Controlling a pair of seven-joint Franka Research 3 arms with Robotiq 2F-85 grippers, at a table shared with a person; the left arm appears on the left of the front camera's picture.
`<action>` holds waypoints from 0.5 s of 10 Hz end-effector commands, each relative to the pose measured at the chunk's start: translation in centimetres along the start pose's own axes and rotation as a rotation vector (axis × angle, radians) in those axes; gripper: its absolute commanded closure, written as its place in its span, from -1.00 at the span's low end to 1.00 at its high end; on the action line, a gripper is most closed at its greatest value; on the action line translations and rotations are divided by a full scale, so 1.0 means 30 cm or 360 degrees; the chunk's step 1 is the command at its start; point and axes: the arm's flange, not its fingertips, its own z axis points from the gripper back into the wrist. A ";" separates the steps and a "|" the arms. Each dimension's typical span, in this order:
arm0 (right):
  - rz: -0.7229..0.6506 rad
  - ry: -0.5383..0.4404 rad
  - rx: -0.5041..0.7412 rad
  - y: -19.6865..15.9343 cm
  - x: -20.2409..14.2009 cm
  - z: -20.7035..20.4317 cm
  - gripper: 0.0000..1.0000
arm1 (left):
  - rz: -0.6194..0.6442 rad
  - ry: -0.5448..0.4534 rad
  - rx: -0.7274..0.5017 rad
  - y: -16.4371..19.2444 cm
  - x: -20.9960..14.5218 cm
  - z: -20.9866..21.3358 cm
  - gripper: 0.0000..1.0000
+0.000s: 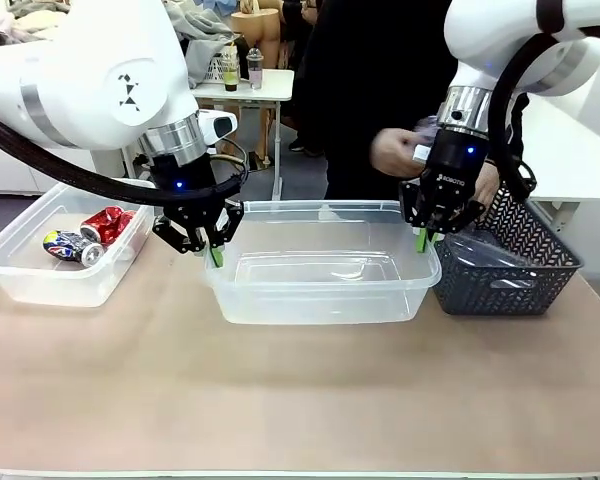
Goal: Sort the waste into each basket.
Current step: Offer the picked Organizing box to the human.
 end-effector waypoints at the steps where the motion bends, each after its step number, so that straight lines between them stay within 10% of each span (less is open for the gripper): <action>1: 0.0001 -0.0004 -0.0009 -0.025 -0.005 0.009 1.00 | 0.0014 -0.0020 0.0006 0.009 0.012 0.015 1.00; 5: 0.0001 -0.0004 -0.0009 -0.025 -0.005 0.009 1.00 | 0.0014 -0.0020 0.0006 0.009 0.012 0.015 1.00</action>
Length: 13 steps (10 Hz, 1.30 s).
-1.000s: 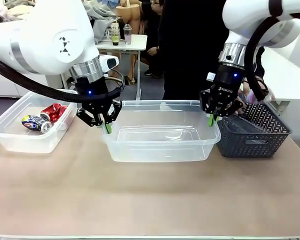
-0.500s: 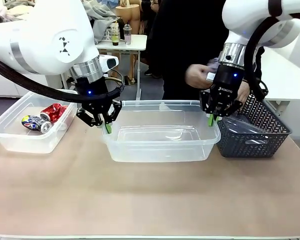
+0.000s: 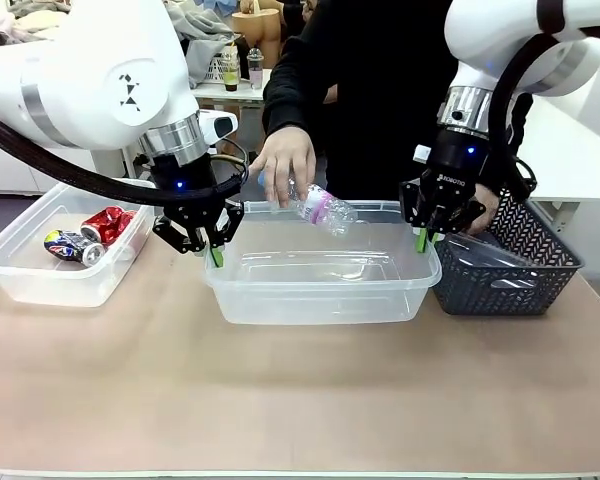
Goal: Sort the waste into each basket.
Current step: Offer the picked Organizing box to the human.
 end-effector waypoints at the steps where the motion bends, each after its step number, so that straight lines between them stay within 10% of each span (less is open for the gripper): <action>1: 0.0001 -0.0004 -0.0009 -0.025 -0.005 0.009 1.00 | 0.0014 -0.0021 0.0006 0.009 0.012 0.016 1.00; 13: 0.0001 -0.0004 -0.0009 -0.025 -0.005 0.009 1.00 | 0.0014 -0.0021 0.0006 0.009 0.012 0.016 1.00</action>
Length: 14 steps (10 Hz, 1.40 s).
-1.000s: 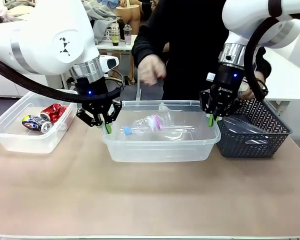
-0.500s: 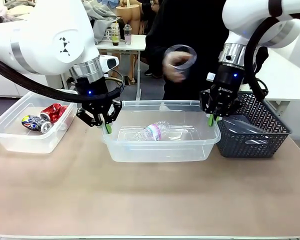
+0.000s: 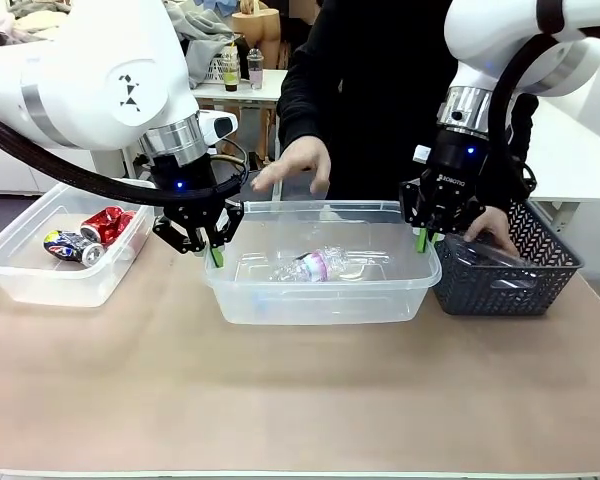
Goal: Sort the waste into each basket.
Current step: Offer the picked Organizing box to the human.
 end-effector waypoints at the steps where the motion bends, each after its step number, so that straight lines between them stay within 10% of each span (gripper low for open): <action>1: 0.0001 -0.0005 -0.0009 -0.025 -0.005 0.009 1.00 | 0.0014 -0.0021 0.0006 0.010 0.012 0.016 1.00; 14: 0.0001 -0.0005 -0.0009 -0.025 -0.005 0.009 1.00 | 0.0014 -0.0021 0.0006 0.010 0.012 0.016 1.00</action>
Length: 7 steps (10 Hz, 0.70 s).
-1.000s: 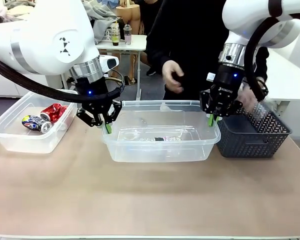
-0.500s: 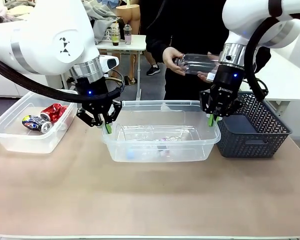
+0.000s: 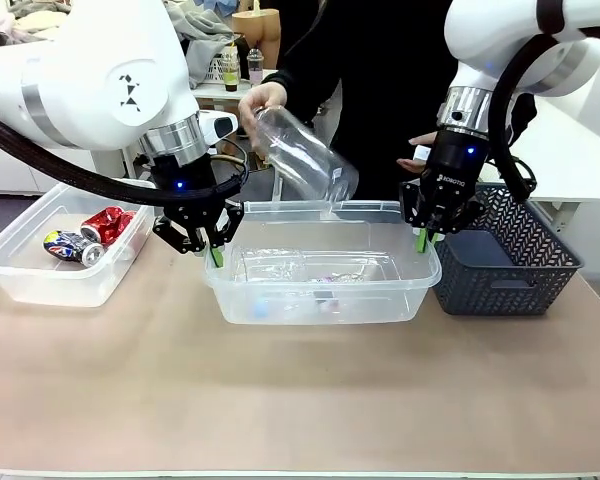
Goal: Sort the waste into each basket.
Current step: Offer the picked Organizing box to the human.
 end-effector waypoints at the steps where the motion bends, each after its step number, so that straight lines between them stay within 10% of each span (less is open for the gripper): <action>1: 0.0001 -0.0005 -0.0009 -0.025 -0.005 0.009 1.00 | 0.0014 -0.0021 0.0006 0.010 0.012 0.016 1.00; 7: 0.0001 -0.0005 -0.0009 -0.025 -0.005 0.009 1.00 | 0.0014 -0.0021 0.0006 0.010 0.012 0.016 1.00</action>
